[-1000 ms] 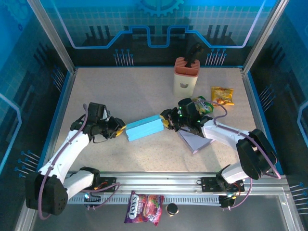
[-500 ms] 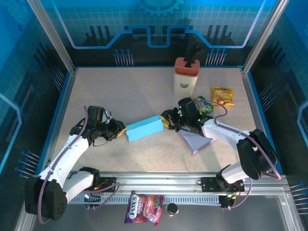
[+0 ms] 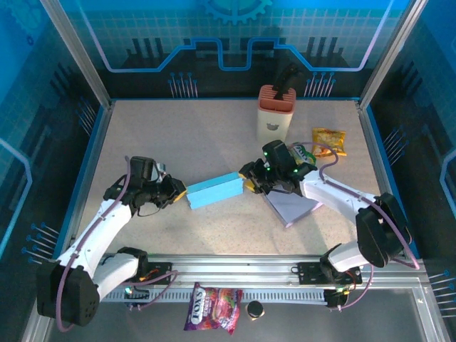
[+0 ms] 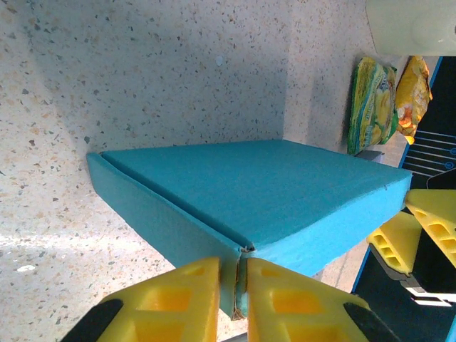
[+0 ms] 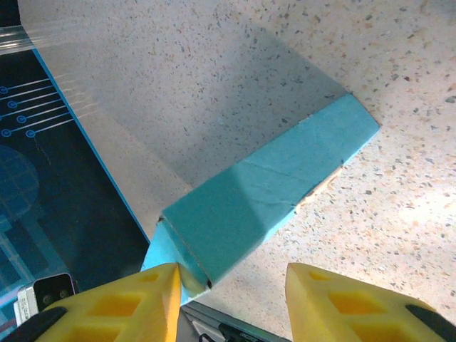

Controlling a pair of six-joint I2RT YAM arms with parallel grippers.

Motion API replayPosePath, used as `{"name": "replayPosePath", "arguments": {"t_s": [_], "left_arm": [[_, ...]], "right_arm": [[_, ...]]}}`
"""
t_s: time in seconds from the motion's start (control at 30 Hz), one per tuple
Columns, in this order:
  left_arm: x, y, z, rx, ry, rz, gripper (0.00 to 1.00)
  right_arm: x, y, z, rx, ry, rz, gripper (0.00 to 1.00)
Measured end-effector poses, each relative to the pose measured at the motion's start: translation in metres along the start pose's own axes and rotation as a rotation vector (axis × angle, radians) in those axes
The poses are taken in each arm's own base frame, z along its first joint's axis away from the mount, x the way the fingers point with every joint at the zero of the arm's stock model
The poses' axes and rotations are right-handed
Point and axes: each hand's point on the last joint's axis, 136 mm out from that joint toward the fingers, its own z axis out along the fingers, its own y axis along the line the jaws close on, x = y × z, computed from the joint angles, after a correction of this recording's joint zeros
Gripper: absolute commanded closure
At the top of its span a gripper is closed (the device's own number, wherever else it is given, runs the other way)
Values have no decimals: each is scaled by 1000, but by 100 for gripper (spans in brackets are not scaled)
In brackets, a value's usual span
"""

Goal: Fold the paper box

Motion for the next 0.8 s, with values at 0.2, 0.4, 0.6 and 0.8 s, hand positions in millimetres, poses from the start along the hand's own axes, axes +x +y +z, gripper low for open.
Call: {"name": "replayPosePath", "arguments": {"t_s": [0.2,0.4,0.6,0.8], "left_arm": [[0,0,0,0,0,0,85],[0,0,0,-1,2,9,85],[5,-2,2,-38,0,87,86],[15,-7,4,-85,-31,187,86]], "right_arm": [[0,-2,-1,7,-3,4,58],[-1,-5,3,9,1,10,62],[1,-10,-1,-3,5,17,65],[5,-18,-11,24,7,8,66]]}}
